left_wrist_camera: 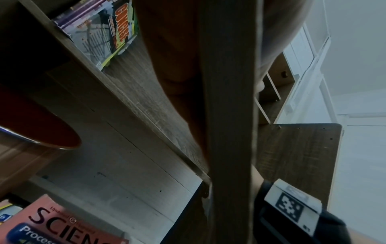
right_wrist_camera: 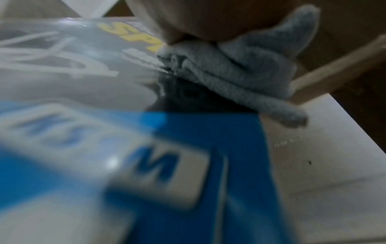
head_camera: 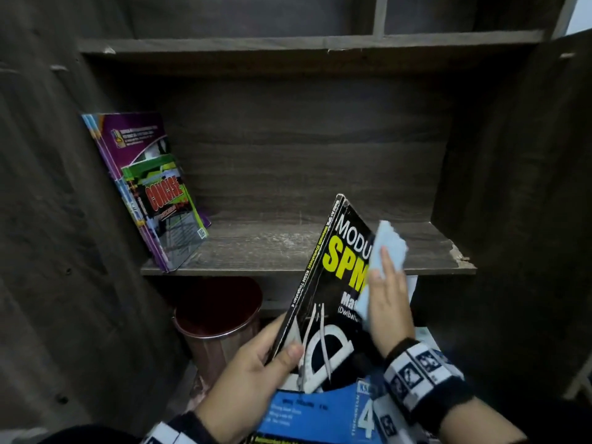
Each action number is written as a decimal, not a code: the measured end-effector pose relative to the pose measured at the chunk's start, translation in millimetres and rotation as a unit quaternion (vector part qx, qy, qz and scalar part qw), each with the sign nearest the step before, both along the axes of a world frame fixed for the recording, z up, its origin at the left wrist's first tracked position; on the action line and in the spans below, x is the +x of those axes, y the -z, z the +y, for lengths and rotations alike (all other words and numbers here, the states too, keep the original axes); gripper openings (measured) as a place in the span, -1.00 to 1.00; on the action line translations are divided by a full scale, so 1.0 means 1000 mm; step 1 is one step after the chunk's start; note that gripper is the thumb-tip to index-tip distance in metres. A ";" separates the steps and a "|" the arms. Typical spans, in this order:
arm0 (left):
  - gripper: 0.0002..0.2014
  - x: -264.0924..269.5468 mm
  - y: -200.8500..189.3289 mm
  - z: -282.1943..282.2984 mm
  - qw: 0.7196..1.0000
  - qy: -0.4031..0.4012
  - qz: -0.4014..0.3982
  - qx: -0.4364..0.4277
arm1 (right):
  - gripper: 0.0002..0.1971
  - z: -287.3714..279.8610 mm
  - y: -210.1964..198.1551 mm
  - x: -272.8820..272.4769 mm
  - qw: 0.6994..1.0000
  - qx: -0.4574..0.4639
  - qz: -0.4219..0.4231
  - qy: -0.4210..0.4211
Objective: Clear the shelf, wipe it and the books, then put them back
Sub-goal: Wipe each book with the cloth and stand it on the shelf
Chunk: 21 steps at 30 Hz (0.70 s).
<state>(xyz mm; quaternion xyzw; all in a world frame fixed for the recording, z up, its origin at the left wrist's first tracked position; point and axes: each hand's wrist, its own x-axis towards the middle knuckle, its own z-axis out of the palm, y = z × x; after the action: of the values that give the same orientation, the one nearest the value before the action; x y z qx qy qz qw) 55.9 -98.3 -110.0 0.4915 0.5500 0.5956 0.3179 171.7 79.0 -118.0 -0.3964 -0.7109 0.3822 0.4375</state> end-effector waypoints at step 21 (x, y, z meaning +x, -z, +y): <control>-0.70 -0.010 0.006 0.017 0.980 -0.129 -0.099 0.112 | -0.45 -0.118 0.044 -0.009 0.937 0.205 -0.210 -0.190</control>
<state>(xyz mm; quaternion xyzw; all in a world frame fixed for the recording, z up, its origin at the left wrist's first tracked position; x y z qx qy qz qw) 45.6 -81.5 -116.2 0.3882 0.5042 0.7350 0.2342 162.3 -39.4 -162.1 -0.2267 -0.9117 0.2118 0.2692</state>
